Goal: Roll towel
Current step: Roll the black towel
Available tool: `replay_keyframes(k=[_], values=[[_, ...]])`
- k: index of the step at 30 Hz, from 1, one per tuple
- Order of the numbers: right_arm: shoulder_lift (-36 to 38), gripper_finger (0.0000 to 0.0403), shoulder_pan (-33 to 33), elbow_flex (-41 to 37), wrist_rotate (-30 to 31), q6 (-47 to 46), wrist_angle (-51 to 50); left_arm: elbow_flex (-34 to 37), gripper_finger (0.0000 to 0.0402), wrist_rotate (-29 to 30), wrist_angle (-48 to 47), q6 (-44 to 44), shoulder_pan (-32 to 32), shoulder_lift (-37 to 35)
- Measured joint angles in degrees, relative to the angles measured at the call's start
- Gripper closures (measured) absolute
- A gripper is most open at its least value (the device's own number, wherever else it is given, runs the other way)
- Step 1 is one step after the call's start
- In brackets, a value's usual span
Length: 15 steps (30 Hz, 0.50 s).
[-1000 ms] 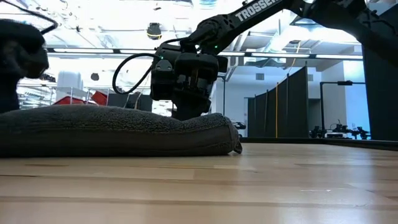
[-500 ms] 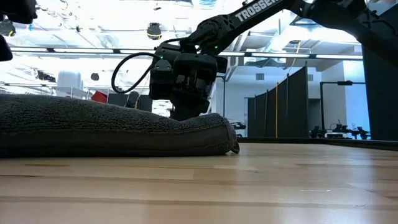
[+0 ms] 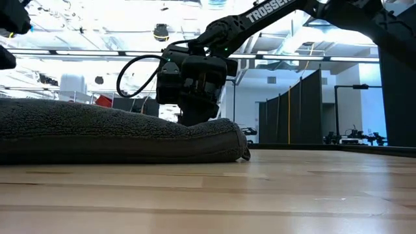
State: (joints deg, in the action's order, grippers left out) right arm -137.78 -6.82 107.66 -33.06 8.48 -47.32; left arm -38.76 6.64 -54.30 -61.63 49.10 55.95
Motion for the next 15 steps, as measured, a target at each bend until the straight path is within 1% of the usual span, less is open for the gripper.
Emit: replay_keyframes(k=[2, 7, 10, 12, 13, 15], values=[[0.00, 0.0326, 0.01, 0.00, 0.00, -0.09, 0.02, 0.89, 0.0168, 0.43, 1.74, 1.14, 0.00, 0.77], [0.00, 0.0326, 0.01, 0.02, 0.00, -0.12, 0.05, 4.65, 0.0168, 0.53, 11.37, 3.25, 0.00, 4.11], [0.00, 0.0326, 0.03, 0.02, -0.02, -0.39, 0.09, 6.33, 0.0168, 0.31, 11.02, 2.18, -0.72, 7.40], [0.00, 0.0326, 0.03, 0.07, 0.00, -0.53, 0.59, 7.60, 0.0168, -1.94, 11.67, -0.01, -1.99, 9.30], [0.00, 0.0326, 0.03, 0.07, -0.02, -0.53, 0.68, 8.54, 0.0169, -3.68, 13.47, -0.84, -2.80, 10.22], [0.00, 0.0326, 0.03, 0.07, 0.00, -0.53, 0.66, 10.40, 0.0170, -8.11, 20.33, -1.35, -4.26, 11.85]])
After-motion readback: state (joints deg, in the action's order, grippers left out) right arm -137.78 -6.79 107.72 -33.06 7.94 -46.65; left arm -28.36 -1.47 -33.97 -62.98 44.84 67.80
